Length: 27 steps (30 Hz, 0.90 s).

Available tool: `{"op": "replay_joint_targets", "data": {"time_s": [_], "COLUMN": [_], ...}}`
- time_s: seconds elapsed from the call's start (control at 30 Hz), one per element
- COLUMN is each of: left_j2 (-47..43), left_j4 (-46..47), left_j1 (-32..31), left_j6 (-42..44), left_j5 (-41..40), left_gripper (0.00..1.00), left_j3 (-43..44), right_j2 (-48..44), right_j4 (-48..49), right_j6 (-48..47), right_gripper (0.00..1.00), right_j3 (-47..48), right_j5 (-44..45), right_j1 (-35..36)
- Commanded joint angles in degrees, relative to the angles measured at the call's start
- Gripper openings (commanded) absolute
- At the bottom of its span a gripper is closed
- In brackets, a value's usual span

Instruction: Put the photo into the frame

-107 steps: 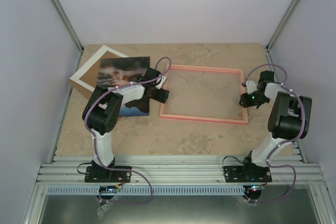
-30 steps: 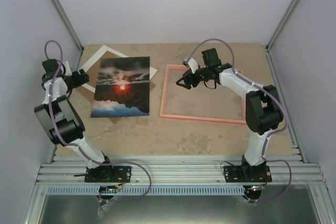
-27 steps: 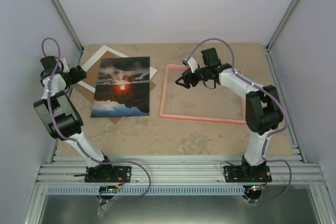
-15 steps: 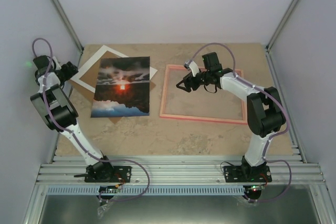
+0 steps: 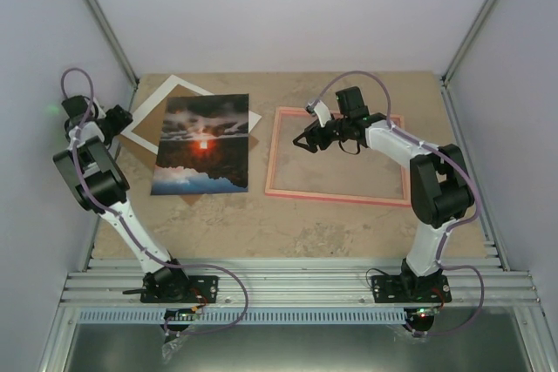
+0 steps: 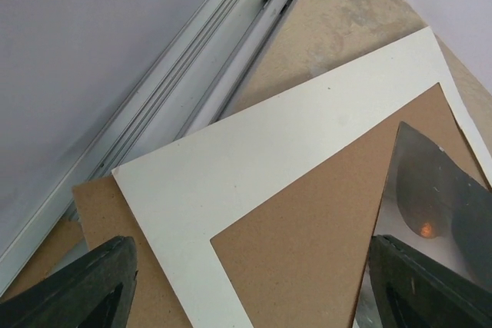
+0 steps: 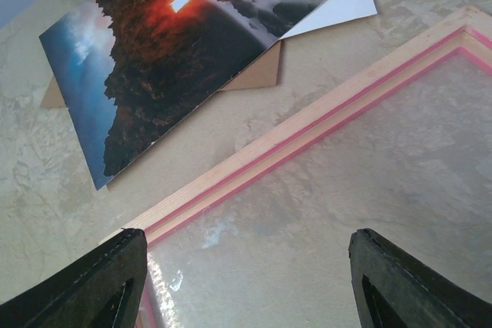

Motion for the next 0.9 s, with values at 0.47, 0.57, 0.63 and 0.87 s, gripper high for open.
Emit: {"op": "replay_joint_targets", "data": {"time_s": [0.47,0.57,0.63,0.87], "left_j2": [7.9,9.0,9.8,9.8], "left_j4": [-1.2,-1.1,-1.3,1.0], "left_j1": [1.0,0.6,0.5,0.1], "left_j6": [-8.5,-9.1,-9.7,-14.8], "left_j5": [-6.6,-5.2,-3.6,3.5], "left_gripper": [0.83,0.82,0.81,0.75], "left_j3": [-1.6,-1.2,-0.4,-4.6], "right_j2": [3.3,3.4,3.5,3.2], "right_j4": [-1.8,-2.2,-2.4,-2.9], "right_j6": [-1.1,-1.6,-1.8,-2.4], "right_gripper": [0.72,0.72,0.72,0.71], "right_j3": [3.7,4.2,4.3,4.1], "right_j5": [2.1,2.7,3.1,3.9], "right_j1": [0.4,0.5,0.5,0.4]}}
